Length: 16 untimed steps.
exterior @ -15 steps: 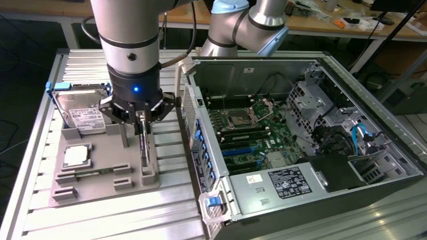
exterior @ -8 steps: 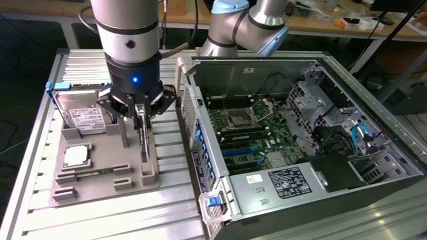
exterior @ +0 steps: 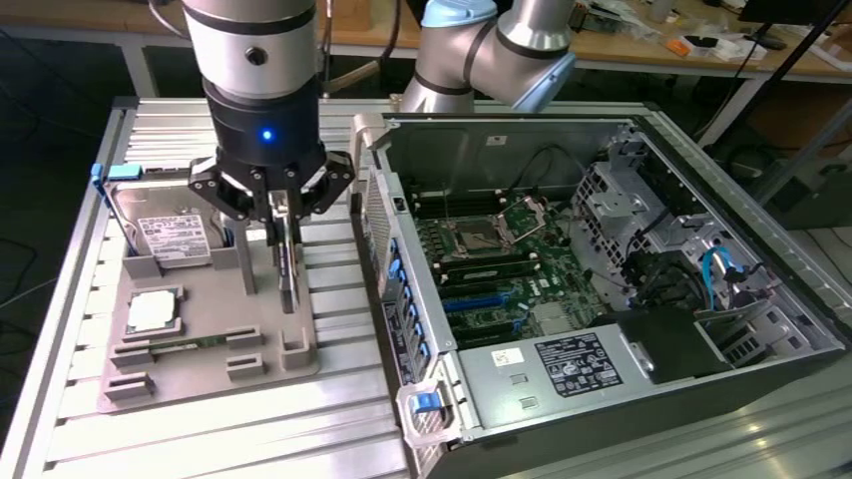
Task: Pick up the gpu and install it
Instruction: 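Pick up the gpu and move the gpu toward the slot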
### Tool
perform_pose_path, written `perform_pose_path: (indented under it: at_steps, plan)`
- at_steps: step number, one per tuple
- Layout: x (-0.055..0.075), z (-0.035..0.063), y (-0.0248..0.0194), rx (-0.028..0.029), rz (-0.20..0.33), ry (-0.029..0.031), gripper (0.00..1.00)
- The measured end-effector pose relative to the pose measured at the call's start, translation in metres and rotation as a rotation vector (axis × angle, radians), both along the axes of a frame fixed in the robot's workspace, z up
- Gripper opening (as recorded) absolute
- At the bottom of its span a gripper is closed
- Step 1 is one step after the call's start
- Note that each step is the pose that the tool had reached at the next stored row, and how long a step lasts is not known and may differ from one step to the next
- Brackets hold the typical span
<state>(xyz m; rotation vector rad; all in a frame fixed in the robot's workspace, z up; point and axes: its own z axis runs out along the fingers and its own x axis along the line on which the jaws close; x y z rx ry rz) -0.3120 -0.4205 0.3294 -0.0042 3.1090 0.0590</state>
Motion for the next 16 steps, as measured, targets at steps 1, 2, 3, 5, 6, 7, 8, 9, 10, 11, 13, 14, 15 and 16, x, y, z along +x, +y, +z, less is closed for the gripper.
perform_pose_path:
  at_steps: [1, 2, 3, 5, 6, 7, 8, 9, 10, 11, 13, 14, 15, 16]
  plan:
    - [0.0, 0.0036, 0.0, 0.0, 0.0, -0.0011, 0.27]
    - [0.0, 0.007, 0.0, 0.0, 0.0, -0.0022, 0.27]
    - [0.0, 0.0113, 0.0, 0.0, 0.0, -0.0033, 0.27]
    - [0.0, 0.0174, 0.0, 0.0, 0.0, -0.005, 0.27]
    - [0.0, 0.0209, 0.0, 0.0, 0.0, -0.006, 0.27]
    - [0.0, 0.0241, 0.0, 0.0, 0.0, -0.0067, 0.27]
    - [0.0, 0.0272, 0.0, 0.0, 0.0, -0.0078, 0.27]
    - [0.0, 0.0302, 0.0, -0.0001, 0.0, -0.0085, 0.27]
    - [0.0, 0.0334, 0.0, -0.0002, 0.0, -0.0094, 0.27]
    - [0.0, 0.0371, 0.0, -0.0003, 0.0, -0.0105, 0.27]
    - [0.0, 0.0438, 0.0, -0.0005, 0.0, -0.0129, 0.27]
    - [0.0, 0.0477, 0.0, -0.0005, 0.0, -0.0146, 0.27]
    - [0.0, 0.0513, 0.0, -0.0006, 0.0, -0.0159, 0.27]
    - [0.0, 0.055, 0.0, -0.0009, 0.0, -0.0171, 0.27]
